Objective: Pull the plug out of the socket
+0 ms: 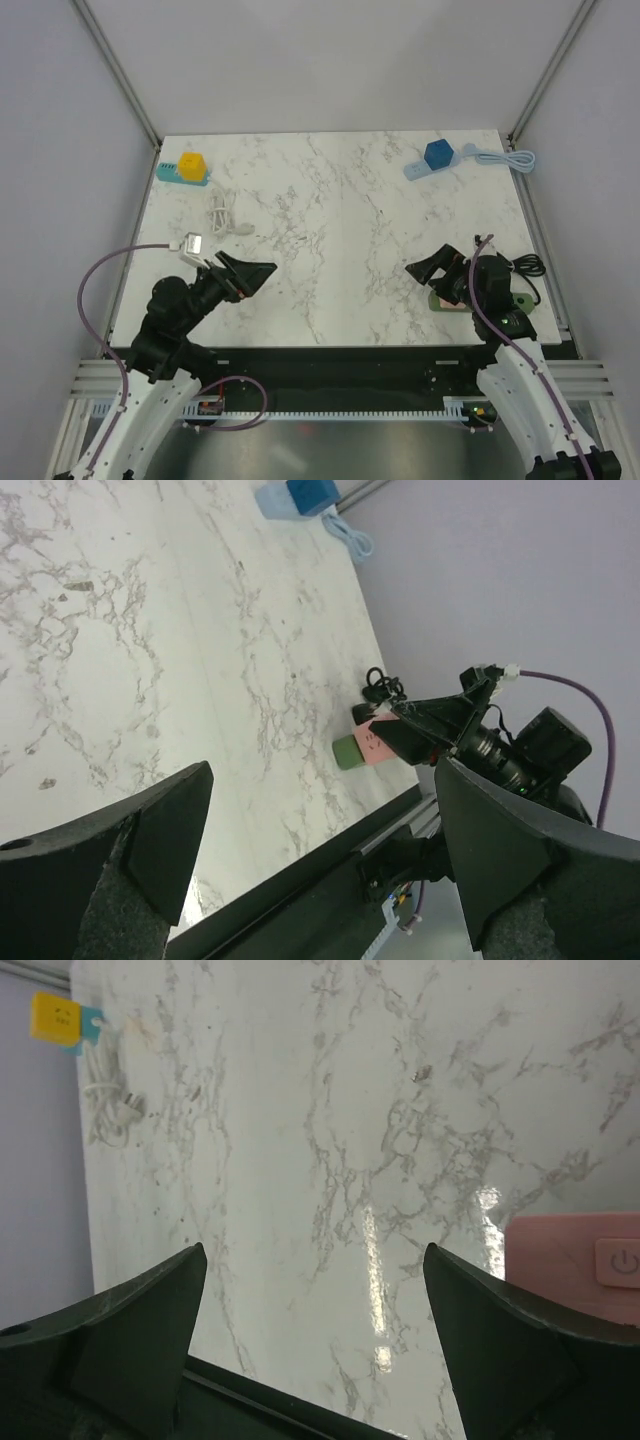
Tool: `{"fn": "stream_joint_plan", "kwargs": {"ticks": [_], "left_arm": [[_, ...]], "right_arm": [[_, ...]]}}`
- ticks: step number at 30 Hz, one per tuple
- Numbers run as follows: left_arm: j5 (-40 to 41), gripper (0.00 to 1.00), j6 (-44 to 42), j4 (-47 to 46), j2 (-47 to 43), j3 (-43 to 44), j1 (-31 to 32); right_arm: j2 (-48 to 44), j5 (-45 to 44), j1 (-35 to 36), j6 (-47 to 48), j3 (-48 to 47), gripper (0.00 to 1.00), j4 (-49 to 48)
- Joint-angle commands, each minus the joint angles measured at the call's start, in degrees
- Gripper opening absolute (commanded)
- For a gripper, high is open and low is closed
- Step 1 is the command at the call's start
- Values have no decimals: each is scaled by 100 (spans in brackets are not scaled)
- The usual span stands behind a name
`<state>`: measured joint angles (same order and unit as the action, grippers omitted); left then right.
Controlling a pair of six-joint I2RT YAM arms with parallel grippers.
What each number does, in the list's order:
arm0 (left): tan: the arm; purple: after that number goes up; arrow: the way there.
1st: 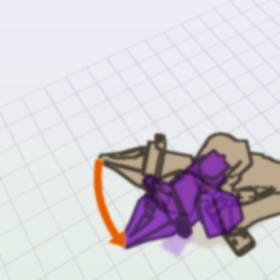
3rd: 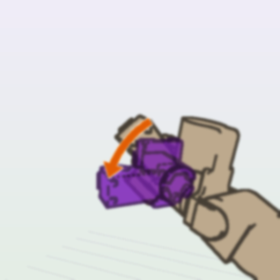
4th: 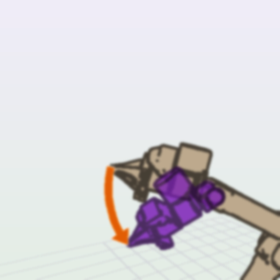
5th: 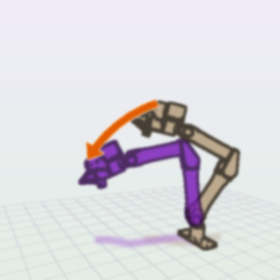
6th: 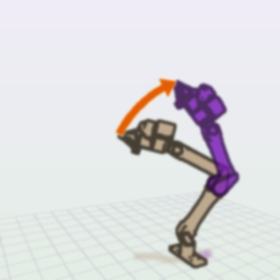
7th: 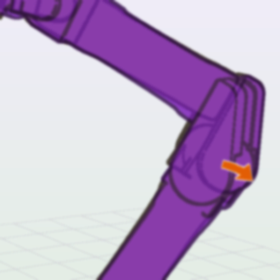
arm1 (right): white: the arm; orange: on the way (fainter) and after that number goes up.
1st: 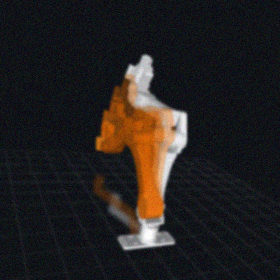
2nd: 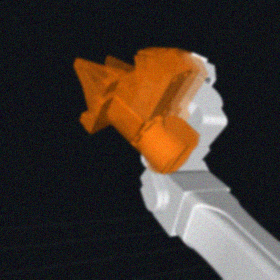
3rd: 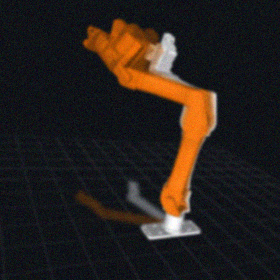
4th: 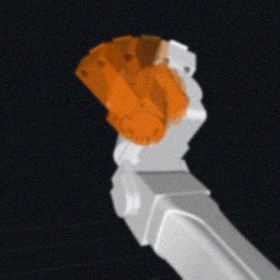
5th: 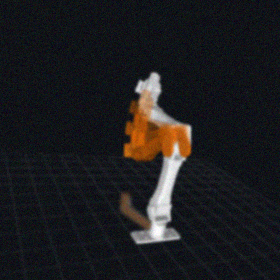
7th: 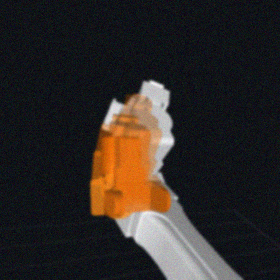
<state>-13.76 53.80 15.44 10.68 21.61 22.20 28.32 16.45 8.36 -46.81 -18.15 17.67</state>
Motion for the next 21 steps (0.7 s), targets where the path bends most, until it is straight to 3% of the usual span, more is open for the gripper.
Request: {"fn": "stream_joint_plan", "kwargs": {"ticks": [1, 4, 9, 13, 21], "left_arm": [[48, 100, -757, 845, 723, 782, -22], [399, 100, -625, 925, 1339, 1353, -31], [1278, 100, -844, 1609, 2706, 2372, -40], [1349, 98, -1284, 1725, 3922, 3330, -136], [1244, 93, -1416, 1892, 5795, 4211, -1067]], "right_arm": [[533, -678, -27, 540, -452, 98, 430], [1017, -906, -19, 611, -671, 98, 474], [1964, -231, -19, 1348, -1014, 98, 422], [2555, 700, -27, 1683, -1190, 98, 133], [3136, 1132, 25, 2263, -1656, 98, 377]]}}
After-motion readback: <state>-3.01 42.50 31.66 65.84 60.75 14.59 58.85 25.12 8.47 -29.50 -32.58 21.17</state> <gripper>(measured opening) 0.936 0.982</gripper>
